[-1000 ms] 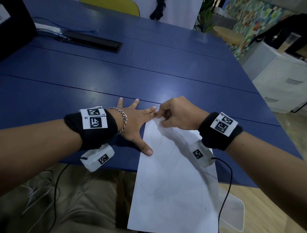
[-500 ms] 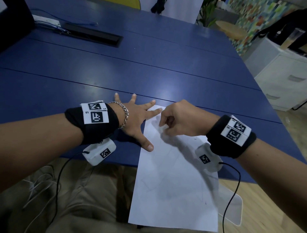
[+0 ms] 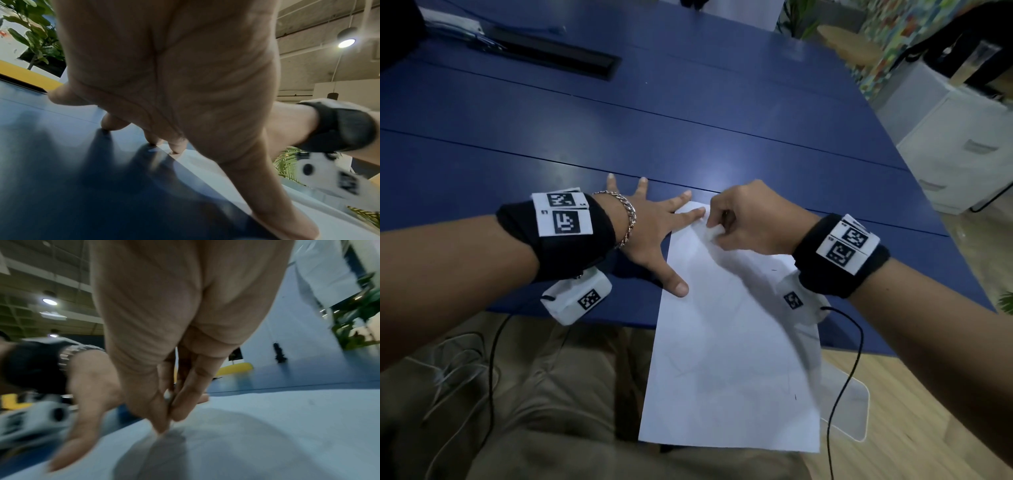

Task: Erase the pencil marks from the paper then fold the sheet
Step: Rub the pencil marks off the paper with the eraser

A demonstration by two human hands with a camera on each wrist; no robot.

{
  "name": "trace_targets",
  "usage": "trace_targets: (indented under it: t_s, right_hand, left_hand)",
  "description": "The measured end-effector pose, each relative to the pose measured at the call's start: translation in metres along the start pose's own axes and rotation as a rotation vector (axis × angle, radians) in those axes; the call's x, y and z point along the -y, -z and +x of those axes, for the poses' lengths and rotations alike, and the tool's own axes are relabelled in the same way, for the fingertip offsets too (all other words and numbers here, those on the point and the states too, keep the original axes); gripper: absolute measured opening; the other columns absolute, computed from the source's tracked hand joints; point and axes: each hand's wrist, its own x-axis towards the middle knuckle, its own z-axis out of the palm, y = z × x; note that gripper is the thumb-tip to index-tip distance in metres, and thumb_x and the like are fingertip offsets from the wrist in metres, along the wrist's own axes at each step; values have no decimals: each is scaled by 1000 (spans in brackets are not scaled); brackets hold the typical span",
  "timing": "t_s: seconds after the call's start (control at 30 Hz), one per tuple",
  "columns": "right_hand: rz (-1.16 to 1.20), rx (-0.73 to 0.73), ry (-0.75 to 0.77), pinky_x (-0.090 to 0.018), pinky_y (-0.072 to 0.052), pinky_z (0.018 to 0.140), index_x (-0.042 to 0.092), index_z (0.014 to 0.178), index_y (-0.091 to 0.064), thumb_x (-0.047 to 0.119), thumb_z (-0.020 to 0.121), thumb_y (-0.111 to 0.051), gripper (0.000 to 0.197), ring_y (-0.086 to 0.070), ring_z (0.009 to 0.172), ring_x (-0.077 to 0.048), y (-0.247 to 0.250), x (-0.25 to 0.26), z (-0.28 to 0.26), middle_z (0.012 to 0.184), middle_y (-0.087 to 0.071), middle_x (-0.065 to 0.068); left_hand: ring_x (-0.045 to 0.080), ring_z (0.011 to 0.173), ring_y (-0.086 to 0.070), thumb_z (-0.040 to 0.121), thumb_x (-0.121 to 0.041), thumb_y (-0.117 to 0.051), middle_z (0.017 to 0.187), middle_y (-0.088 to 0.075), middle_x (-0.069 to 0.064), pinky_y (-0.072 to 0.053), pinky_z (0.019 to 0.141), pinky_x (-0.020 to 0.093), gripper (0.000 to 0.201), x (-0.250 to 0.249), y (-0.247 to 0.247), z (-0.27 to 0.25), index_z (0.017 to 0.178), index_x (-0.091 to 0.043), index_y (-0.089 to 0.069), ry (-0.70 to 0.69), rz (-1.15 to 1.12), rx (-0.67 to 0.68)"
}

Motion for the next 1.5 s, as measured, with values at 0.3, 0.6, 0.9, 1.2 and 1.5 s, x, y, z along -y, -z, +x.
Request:
trace_targets:
  t_s: [0.3, 0.6, 0.9, 1.2, 1.5]
  right_hand:
    - [7, 48, 2, -33, -58, 73, 24, 93, -74, 24, 75, -77, 18, -65, 72, -3, 1, 5, -7, 77, -70, 13]
    - [-20, 130, 47, -22, -52, 68, 25, 95, -75, 29, 76, -77, 20, -64, 74, -5, -4, 18, -14, 78, -69, 13]
    - [-32, 59, 82, -21, -49, 67, 21, 95, -75, 20, 76, -76, 20, -61, 69, -10, -8, 23, -26, 77, -70, 10]
    - [-18, 44, -192, -17, -52, 63, 28, 92, -73, 26, 80, -76, 12, -63, 69, 1, -2, -9, -98, 72, -68, 14]
    - [20, 49, -228, -31, -58, 66, 27, 88, -70, 19, 82, -68, 10, -64, 71, -3, -5, -16, -104, 74, -68, 13]
  left_hand:
    - [53, 151, 24, 36, -110, -53, 159, 39, -29, 8, 105, 89, 146, 1, 0, 1, 145, -63, 32, -3, 11, 10]
    - [54, 150, 24, 35, -110, -52, 159, 39, -29, 7, 105, 89, 146, 1, -1, 1, 144, -63, 33, -1, 16, 13]
    - [53, 151, 25, 35, -110, -51, 158, 39, -30, 11, 104, 87, 145, 2, -2, -1, 145, -64, 32, 2, 16, 4]
    - [48, 152, 26, 43, -115, -26, 171, 25, 4, 16, 115, 74, 153, -5, -2, -15, 163, -30, 18, 62, 174, -84]
    - [24, 110, -56, 69, -98, -47, 115, -52, -4, -43, 102, 46, 85, -18, 2, -43, 114, -25, -49, -23, 209, -259]
